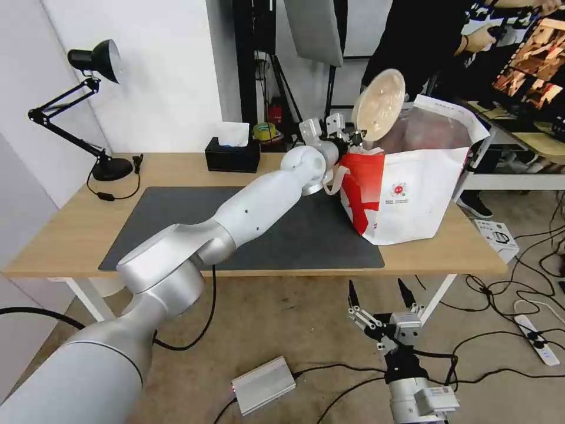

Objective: Pick up the trash from the table and place it into the takeout bag.

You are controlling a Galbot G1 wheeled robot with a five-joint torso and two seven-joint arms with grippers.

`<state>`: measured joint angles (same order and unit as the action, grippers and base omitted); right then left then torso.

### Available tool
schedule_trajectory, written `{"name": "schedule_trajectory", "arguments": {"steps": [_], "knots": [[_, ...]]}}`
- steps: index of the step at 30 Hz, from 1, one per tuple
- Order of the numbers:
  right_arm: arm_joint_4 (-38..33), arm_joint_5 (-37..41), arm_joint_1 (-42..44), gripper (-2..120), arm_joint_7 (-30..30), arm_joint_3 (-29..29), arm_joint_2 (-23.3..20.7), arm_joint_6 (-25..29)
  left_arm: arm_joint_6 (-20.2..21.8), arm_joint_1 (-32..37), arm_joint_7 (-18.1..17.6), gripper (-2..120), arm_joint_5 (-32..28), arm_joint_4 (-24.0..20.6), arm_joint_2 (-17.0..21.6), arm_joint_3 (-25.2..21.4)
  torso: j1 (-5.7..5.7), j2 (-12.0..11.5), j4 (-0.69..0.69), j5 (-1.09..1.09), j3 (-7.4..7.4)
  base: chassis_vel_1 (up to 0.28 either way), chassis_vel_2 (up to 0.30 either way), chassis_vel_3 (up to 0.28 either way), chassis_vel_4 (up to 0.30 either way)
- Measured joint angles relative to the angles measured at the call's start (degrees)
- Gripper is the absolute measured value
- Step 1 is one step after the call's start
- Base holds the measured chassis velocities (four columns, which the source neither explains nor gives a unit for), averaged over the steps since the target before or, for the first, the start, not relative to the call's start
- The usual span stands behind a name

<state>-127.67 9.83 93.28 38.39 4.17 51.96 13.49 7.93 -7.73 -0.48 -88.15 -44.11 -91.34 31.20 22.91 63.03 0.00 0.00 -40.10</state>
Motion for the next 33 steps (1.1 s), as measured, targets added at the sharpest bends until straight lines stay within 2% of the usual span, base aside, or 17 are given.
{"name": "schedule_trajectory", "arguments": {"steps": [30, 32, 33], "knots": [[0.0, 0.0, 0.0, 100, 0.0, 0.0, 0.0, 0.0, 2.1, -0.8, 3.4, 0, 1.2, 0.1, 0.1, 2.5, 0.00, 0.0, 0.00, 0.00, 0.00, 0.000, 0.000, 0.000, 0.000], [0.0, 0.0, 0.0, 100, 0.0, 0.0, 0.0, 0.0, 2.1, -0.9, 3.6, 5, 1.6, 0.2, 0.1, 2.7, 0.00, 0.0, 0.00, 0.00, 0.00, 0.000, 0.000, 0.000, 0.000], [0.0, 0.0, 0.0, 100, 0.0, 0.0, 0.0, 0.0, 2.1, -1.0, 3.7, 11, 1.8, 0.2, 0.1, 2.9, 0.00, 0.0, 0.00, 0.00, 0.00, 0.000, 0.000, 0.000, 0.000]]}}
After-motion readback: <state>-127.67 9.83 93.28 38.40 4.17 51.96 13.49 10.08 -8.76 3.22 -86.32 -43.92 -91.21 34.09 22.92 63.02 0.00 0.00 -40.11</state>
